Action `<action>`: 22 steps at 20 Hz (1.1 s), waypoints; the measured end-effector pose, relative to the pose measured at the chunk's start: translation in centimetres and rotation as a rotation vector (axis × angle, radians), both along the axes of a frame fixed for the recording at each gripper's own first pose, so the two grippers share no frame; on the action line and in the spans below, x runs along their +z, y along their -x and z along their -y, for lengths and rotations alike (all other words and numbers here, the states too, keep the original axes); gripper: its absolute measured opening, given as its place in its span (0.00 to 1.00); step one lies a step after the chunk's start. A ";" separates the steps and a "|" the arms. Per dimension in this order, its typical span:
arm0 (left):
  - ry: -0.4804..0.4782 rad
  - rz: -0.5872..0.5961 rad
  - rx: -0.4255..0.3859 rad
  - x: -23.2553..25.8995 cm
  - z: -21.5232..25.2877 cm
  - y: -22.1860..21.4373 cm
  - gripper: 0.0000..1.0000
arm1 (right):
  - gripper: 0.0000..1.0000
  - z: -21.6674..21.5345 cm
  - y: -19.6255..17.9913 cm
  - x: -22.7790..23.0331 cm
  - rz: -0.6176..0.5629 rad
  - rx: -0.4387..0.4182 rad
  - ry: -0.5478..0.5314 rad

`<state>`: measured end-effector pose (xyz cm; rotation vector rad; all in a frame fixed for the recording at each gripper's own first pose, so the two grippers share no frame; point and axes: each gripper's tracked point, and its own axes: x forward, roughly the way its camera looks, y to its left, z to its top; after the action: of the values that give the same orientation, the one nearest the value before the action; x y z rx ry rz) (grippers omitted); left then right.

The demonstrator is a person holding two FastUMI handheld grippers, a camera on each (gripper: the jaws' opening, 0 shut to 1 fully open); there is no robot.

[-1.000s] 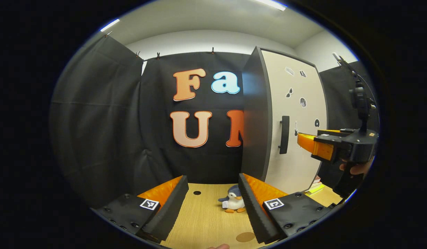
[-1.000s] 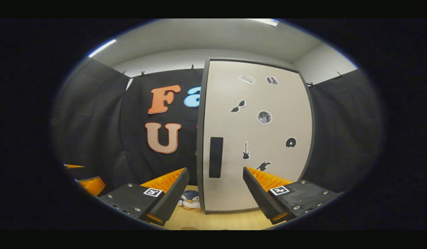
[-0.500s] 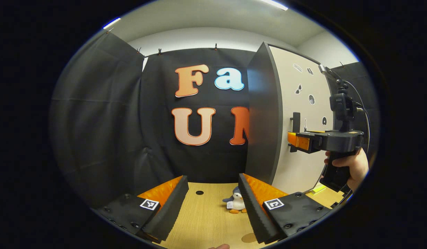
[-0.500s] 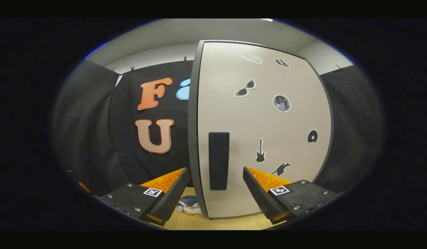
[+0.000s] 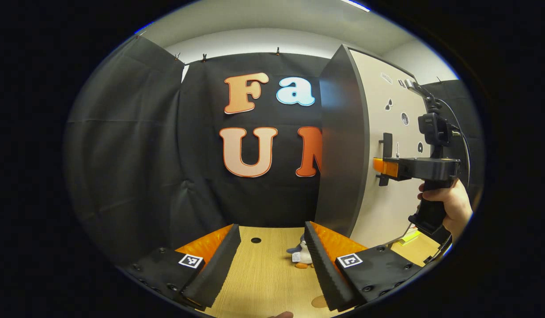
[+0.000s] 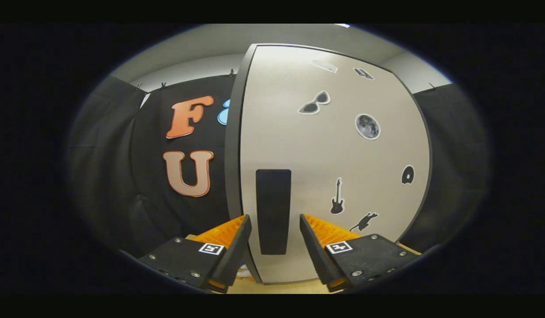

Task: Open the cabinet door with the right hand, grasp the bottle in the cabinet with the left hand and place it on the coaster, then close the cabinet door with the right hand.

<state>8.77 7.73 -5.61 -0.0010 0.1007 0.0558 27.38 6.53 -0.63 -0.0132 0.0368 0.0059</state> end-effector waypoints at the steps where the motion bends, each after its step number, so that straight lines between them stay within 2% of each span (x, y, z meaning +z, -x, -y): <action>1: 0.002 -0.004 -0.003 -0.1 0.0 0.1 0.94 | 0.51 -0.2 0.0 -0.1 -0.003 0.008 -0.010; 2: 0.003 -0.005 -0.007 -0.2 0.1 0.1 0.95 | 0.47 -0.2 0.2 -0.1 -0.005 0.007 -0.022; 3: 0.003 -0.008 -0.009 -0.3 0.1 0.2 0.95 | 0.37 -0.2 0.2 -0.1 -0.006 0.007 -0.030; 12: 0.001 0.002 -0.041 0.3 0.8 -0.3 0.94 | 0.28 -0.2 1.9 -0.1 -0.029 0.039 -0.055; 13: 0.001 0.002 -0.046 0.3 1.3 0.0 0.94 | 0.28 -0.1 2.6 0.0 -0.024 0.043 -0.057; 15: 0.001 0.003 -0.064 0.7 1.8 0.4 0.94 | 0.21 0.5 4.7 0.1 -0.019 0.048 -0.071; 16: 0.000 0.005 -0.072 0.9 2.1 0.6 0.95 | 0.26 1.4 6.6 -0.2 -0.017 0.048 -0.073; 18: -0.005 0.012 -0.088 0.7 4.0 1.6 0.99 | 0.22 2.7 8.9 -0.4 -0.017 0.039 -0.075; 19: -0.005 0.014 -0.096 0.7 4.6 2.3 0.94 | 0.22 3.3 10.0 -0.5 -0.017 0.031 -0.072; 22: 0.000 0.017 -0.118 0.9 6.2 3.1 0.95 | 0.20 6.0 13.9 -0.5 -0.012 0.010 -0.084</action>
<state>5.66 1.49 -4.73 0.0040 0.0836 -0.0625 13.44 0.52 -1.13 0.0707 0.0483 0.0177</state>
